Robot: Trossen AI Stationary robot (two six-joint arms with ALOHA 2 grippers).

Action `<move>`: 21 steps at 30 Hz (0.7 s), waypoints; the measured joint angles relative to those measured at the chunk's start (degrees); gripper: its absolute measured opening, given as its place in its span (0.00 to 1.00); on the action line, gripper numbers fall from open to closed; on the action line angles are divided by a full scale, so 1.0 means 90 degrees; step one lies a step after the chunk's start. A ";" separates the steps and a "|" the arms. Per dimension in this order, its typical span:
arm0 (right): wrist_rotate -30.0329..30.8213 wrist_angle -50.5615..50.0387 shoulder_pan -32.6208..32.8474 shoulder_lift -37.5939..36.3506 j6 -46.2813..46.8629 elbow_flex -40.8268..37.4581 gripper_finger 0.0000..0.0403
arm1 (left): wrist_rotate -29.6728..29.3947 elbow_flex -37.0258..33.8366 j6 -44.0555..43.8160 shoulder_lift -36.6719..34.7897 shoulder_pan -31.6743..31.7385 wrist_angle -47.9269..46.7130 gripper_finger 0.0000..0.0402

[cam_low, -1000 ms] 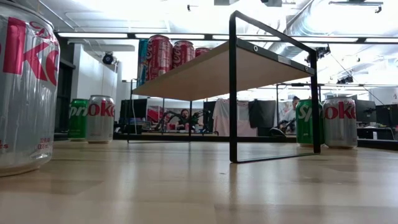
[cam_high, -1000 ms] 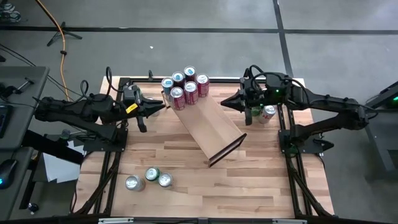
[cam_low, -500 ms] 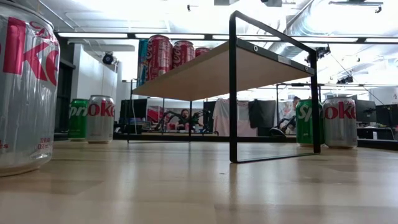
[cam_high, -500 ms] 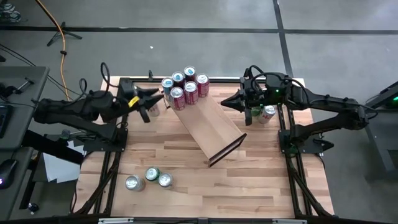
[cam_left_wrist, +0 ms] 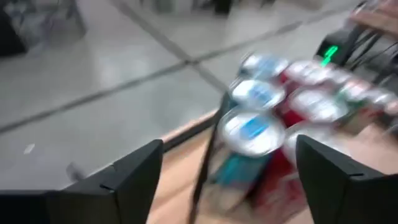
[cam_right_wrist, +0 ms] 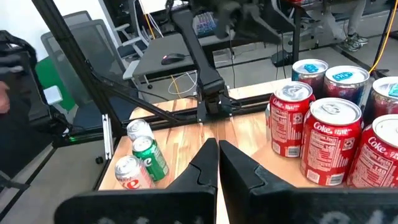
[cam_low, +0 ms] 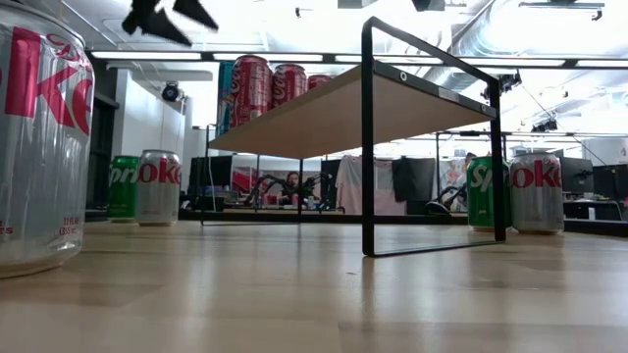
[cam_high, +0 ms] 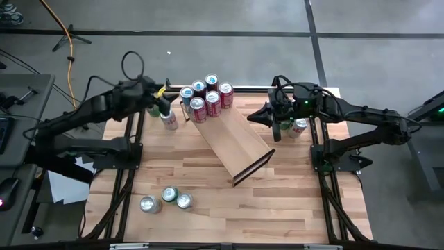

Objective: Place canned beverage on shelf
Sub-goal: Put the top left silver soda can on the shelf

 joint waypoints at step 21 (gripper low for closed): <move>0.0270 -0.0177 0.0000 0.0000 -0.0044 0.0000 0.00 | 0.0543 -0.0383 -0.1964 0.1666 0.1263 -0.2302 0.80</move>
